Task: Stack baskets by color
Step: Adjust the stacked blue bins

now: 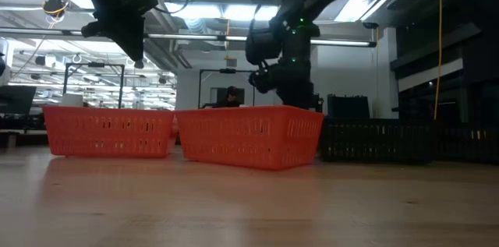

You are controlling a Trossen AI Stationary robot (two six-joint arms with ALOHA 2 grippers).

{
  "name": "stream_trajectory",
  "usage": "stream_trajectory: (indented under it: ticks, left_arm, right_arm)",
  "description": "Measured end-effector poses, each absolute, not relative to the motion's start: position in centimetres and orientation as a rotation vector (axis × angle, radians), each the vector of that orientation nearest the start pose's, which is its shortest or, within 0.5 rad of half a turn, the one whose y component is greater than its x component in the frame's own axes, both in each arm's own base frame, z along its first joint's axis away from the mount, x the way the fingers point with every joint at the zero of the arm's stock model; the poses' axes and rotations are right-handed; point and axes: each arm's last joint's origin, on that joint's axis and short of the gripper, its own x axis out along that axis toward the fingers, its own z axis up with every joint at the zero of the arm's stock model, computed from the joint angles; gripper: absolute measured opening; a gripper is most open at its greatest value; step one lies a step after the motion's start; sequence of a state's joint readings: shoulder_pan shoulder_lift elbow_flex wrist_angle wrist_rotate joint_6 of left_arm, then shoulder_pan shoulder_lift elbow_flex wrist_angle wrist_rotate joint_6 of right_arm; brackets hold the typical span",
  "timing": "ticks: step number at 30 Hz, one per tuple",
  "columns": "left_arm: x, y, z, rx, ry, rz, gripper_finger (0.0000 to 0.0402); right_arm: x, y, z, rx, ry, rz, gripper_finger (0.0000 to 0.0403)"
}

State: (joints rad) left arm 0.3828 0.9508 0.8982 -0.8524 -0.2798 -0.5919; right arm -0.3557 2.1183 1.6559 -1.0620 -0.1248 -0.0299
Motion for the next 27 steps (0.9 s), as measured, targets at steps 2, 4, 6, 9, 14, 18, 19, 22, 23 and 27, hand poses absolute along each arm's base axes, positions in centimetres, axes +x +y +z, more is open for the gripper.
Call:
stream_trajectory:
  ticks: [2,4,6,9,14,18,19,22,23,27]
  left_arm:
    - [15.8,7.2,29.0,-0.577,0.711,0.871,0.0053]
    - [15.8,7.2,29.0,-0.577,0.711,0.871,0.0053]
    - [15.8,7.2,29.0,-0.58,0.712,0.868,0.0053]
    - [15.8,7.2,29.0,-0.581,0.712,0.865,0.0053]
    - [15.8,7.2,29.0,-0.581,0.713,0.864,0.0053]
    - [15.8,7.2,29.0,-0.581,0.713,0.864,0.0053]
    - [15.8,7.2,29.0,-0.581,0.713,0.864,0.0053]
    - [15.8,7.2,29.0,-0.581,0.713,0.864,0.0053]
    - [15.8,7.2,29.0,-0.581,0.713,0.864,0.0053]
    - [15.8,7.2,29.0,-0.581,0.713,0.864,0.0053]
  right_arm:
    - [38.1,-14.6,17.7,0.352,1.481,-0.178,0.0122]
    - [37.8,-15.4,17.7,0.369,1.479,-0.195,0.0122]
    - [37.4,-16.2,17.7,0.386,1.475,-0.212,0.0122]
    - [36.8,-17.5,17.7,0.413,1.473,-0.242,0.0122]
    - [35.5,-19.1,17.7,0.454,1.516,-0.288,0.0122]
    - [34.5,-19.8,17.7,0.43,1.578,-0.355,0.0122]
    - [34.4,-20.0,17.7,0.423,1.585,-0.369,0.0122]
    - [34.1,-20.2,17.8,0.438,1.599,-0.399,0.0122]
    - [34.0,-20.3,17.8,0.443,1.6,-0.405,0.0122]
    - [33.9,-20.5,17.8,0.421,1.615,-0.495,0.0122]
